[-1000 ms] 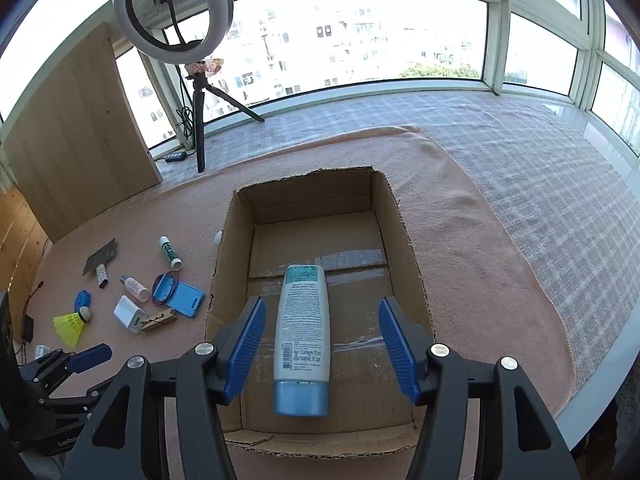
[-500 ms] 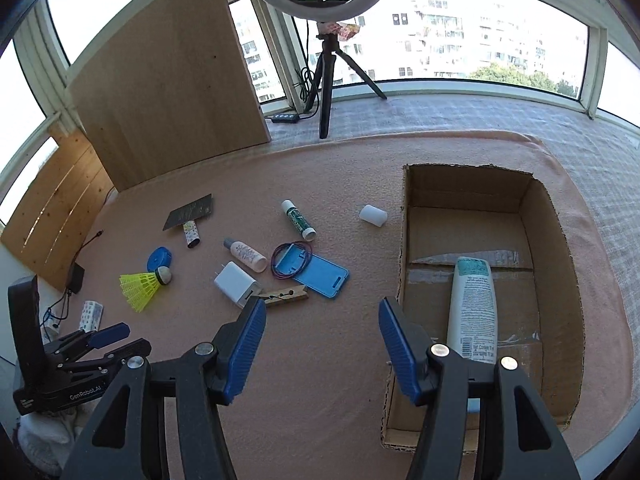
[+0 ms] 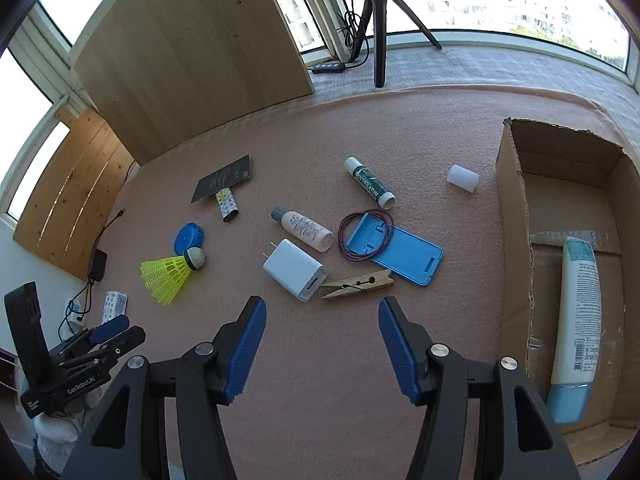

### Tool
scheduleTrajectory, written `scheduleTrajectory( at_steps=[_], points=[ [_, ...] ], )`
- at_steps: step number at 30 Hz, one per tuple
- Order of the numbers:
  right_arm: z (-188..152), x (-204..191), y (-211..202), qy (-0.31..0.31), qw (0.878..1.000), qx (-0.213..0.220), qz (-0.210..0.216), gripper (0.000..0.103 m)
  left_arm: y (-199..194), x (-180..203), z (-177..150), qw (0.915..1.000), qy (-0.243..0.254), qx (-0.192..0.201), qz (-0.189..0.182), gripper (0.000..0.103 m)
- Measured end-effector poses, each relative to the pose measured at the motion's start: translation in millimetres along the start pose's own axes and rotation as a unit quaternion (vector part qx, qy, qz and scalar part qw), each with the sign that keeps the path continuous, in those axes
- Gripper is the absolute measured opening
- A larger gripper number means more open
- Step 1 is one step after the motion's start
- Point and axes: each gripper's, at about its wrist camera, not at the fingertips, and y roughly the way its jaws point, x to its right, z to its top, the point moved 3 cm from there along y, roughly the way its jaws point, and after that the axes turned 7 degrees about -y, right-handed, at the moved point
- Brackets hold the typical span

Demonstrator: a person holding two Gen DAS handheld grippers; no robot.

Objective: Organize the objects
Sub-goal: 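Withdraw the right tool from the box toward the yellow shuttlecock, then close the right tool on the yellow shuttlecock's cork and lift it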

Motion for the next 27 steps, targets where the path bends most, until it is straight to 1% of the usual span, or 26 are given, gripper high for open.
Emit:
scheduleTrajectory(
  at_steps=[9,11,13,17,24,27],
  points=[
    [19.3,-41.4,27.4,-0.03,0.999,-0.011,0.022,0.054,9.8,-7.5,14.2,1.0,-0.002,0.005,-0.001,0.063],
    [23.4,-51.1,33.9,-0.039,0.999,-0.013,0.027,0.053,14.4,-7.1,15.8,1.0,-0.002,0.002,-0.003,0.063],
    [27.1,-60.5,42.2,-0.046,0.998,-0.019,0.034,0.05,18.8,-6.2,17.2,1.0,-0.003,0.0,-0.007,0.063],
    [33.8,-76.4,60.6,-0.05,0.997,-0.035,0.055,0.045,26.5,-2.9,19.3,0.9999,0.001,-0.002,-0.013,0.062],
    [46.1,-99.0,100.0,-0.046,0.992,-0.069,0.098,0.038,40.7,-1.5,25.9,0.9998,0.0,-0.006,-0.02,0.054],
    [50.0,-105.0,115.2,-0.036,0.989,-0.083,0.118,0.035,47.2,-3.1,27.9,0.9998,0.001,-0.012,-0.019,0.048]
  ],
)
